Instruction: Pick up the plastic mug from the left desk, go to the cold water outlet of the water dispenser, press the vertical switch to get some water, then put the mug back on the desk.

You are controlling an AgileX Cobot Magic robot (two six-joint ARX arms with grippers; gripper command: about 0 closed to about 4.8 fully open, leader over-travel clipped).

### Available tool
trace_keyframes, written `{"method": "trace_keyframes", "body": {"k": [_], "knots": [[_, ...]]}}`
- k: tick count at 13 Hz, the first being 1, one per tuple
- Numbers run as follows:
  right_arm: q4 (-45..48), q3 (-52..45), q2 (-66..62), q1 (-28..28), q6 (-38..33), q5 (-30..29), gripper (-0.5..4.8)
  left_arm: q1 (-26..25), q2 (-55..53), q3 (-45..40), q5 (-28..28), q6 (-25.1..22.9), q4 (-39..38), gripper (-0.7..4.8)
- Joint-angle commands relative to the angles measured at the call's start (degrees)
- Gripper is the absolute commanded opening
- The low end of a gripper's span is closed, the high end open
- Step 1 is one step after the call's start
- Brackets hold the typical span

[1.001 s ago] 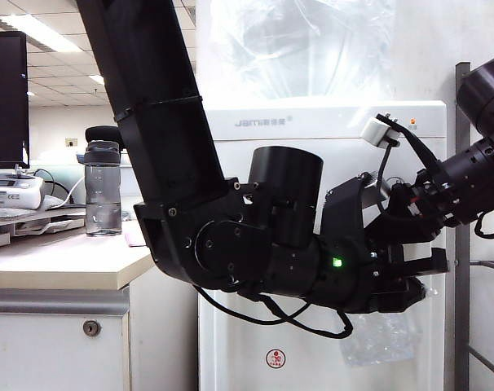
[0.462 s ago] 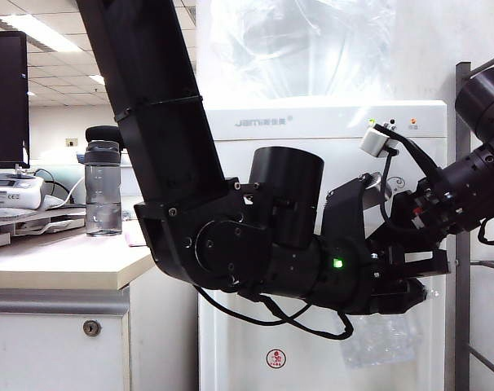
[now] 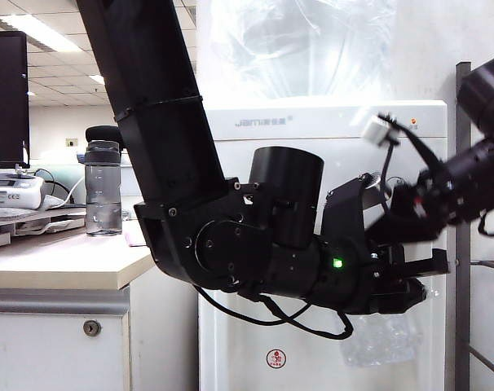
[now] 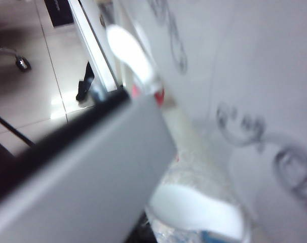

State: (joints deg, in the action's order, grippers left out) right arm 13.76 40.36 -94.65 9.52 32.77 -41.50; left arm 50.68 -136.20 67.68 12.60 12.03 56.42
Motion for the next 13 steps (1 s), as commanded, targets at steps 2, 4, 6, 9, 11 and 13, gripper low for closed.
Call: {"method": "trace_keyframes", "body": {"k": [2, 4, 6, 9, 11, 13], "knots": [[0.0, 0.4, 3.4, -0.3, 0.0, 1.0, -0.05, 0.0, 0.4, 0.3, 0.3, -0.7, 2.8, -0.06], [1.1, 0.4, 2.7, -0.3, 0.1, 1.5, -0.05, 0.0, 0.5, 0.3, 0.3, -0.6, 3.3, -0.06], [3.7, 0.4, 1.4, -0.3, -0.2, 1.6, -0.05, 0.0, 0.5, 0.3, 0.3, -0.6, 3.7, -0.06], [5.0, 1.0, -1.9, -0.3, -1.3, 1.5, -0.05, 0.0, 0.5, 0.3, 0.3, -0.6, 3.7, -0.06], [5.7, 1.2, -3.0, 0.1, -1.4, 1.5, -0.05, 0.0, 0.5, 0.3, 0.5, -0.6, 3.7, -0.06], [5.9, 1.2, -3.0, 0.1, -1.9, 1.5, -0.05, 0.0, 0.5, 0.3, 0.5, -0.6, 3.7, -0.06]]}}
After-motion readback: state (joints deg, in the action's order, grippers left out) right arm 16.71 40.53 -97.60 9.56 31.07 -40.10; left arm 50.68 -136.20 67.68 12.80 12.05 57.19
